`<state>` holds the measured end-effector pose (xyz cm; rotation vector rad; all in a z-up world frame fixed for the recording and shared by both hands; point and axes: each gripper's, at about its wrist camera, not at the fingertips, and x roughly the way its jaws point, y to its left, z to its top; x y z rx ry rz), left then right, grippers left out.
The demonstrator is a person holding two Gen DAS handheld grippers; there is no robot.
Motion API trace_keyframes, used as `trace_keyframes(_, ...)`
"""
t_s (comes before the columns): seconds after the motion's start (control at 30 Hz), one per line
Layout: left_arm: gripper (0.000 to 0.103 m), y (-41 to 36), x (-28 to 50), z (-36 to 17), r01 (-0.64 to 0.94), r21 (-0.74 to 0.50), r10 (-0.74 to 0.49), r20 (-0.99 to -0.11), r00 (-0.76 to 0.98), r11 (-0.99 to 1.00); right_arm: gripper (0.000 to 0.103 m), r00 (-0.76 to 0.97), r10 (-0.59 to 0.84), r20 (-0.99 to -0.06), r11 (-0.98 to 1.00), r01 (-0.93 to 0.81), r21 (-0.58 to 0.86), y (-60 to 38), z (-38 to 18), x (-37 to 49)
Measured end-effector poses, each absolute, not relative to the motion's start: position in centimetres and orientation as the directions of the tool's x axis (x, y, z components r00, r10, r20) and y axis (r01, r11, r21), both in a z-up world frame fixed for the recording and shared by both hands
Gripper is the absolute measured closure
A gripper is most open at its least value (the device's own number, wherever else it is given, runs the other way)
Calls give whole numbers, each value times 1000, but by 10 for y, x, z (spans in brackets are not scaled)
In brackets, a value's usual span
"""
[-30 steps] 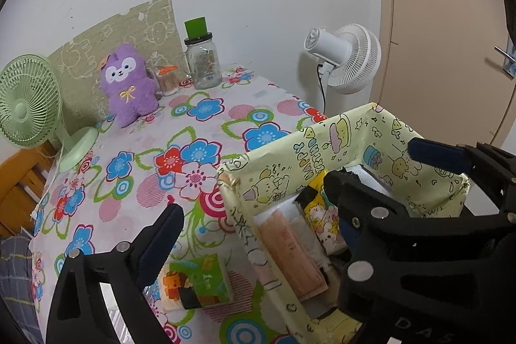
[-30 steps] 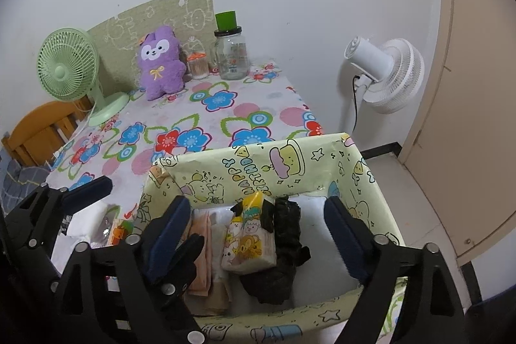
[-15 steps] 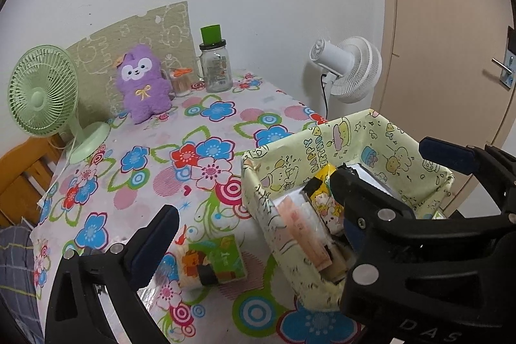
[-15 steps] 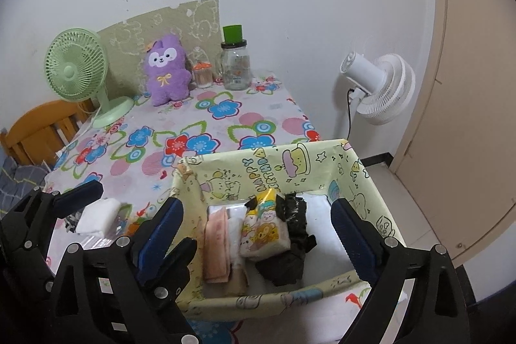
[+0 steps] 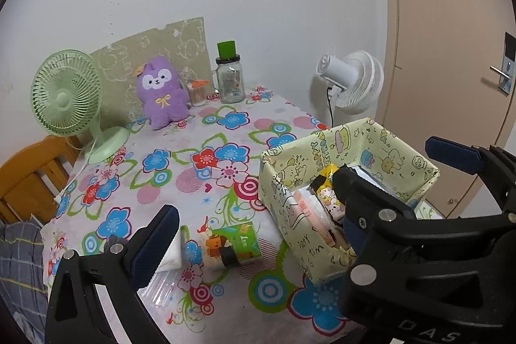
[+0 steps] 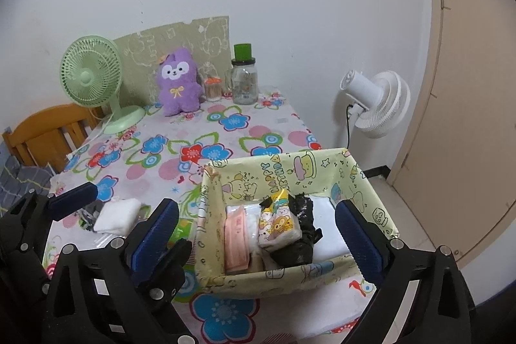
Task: Organize soft objects
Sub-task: 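Open both tools and withdraw them up out of the box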
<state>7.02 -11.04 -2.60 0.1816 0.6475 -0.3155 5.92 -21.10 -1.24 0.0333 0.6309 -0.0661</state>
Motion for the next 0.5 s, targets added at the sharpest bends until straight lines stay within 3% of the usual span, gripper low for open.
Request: trace_keyframes(0.5, 0, -79, 41, -9, 300, 48, -220, -571, 791, 953, 1, 840, -25, -542, 999, 39, 15, -182, 6, 33)
